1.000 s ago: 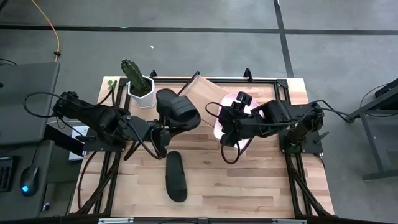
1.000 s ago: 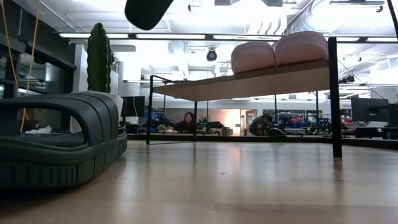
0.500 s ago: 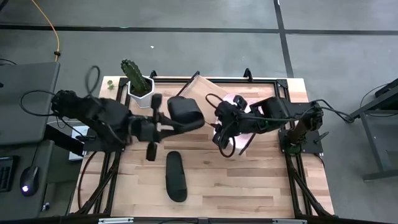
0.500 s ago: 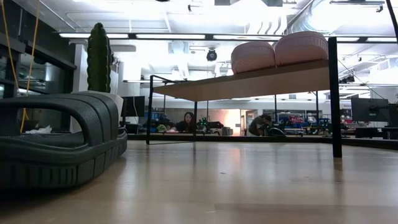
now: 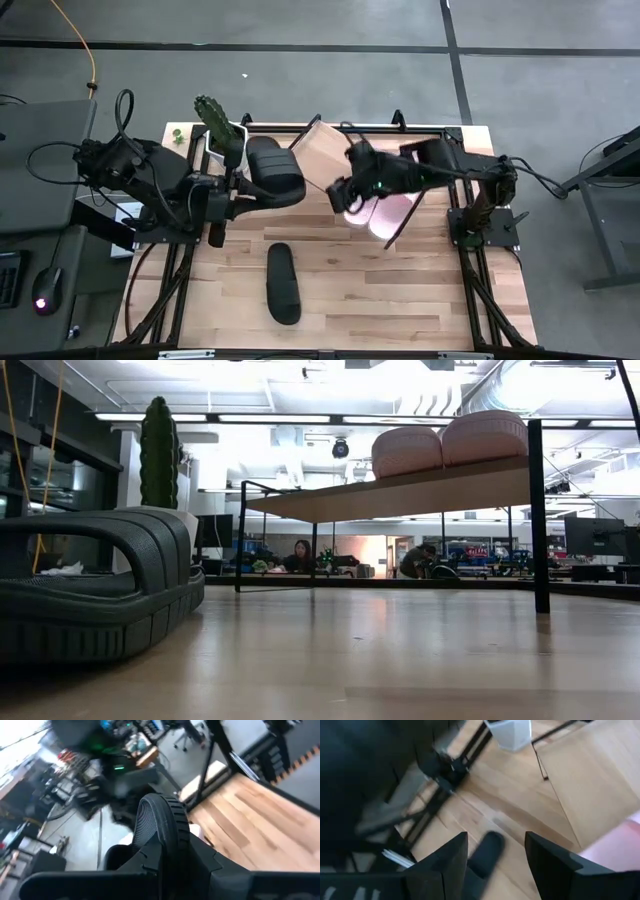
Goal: Pick and place slides into the shelf
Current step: Put the right black slipper on the shelf
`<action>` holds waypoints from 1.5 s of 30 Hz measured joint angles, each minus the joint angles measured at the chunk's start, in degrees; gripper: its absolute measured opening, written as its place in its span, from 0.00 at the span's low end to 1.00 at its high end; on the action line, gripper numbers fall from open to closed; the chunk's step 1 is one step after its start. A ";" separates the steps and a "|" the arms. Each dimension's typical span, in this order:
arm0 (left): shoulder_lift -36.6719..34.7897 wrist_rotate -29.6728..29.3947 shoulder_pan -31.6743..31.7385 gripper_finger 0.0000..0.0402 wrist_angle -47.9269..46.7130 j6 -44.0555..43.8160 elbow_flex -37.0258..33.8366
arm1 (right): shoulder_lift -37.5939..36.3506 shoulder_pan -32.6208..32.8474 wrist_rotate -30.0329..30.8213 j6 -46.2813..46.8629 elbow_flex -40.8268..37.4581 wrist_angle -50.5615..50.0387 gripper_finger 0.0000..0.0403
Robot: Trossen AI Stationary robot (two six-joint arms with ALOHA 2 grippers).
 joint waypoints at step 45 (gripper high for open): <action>2.76 10.68 0.00 0.10 5.21 32.51 0.03 | -2.03 -27.16 -50.25 -10.32 0.00 25.27 0.47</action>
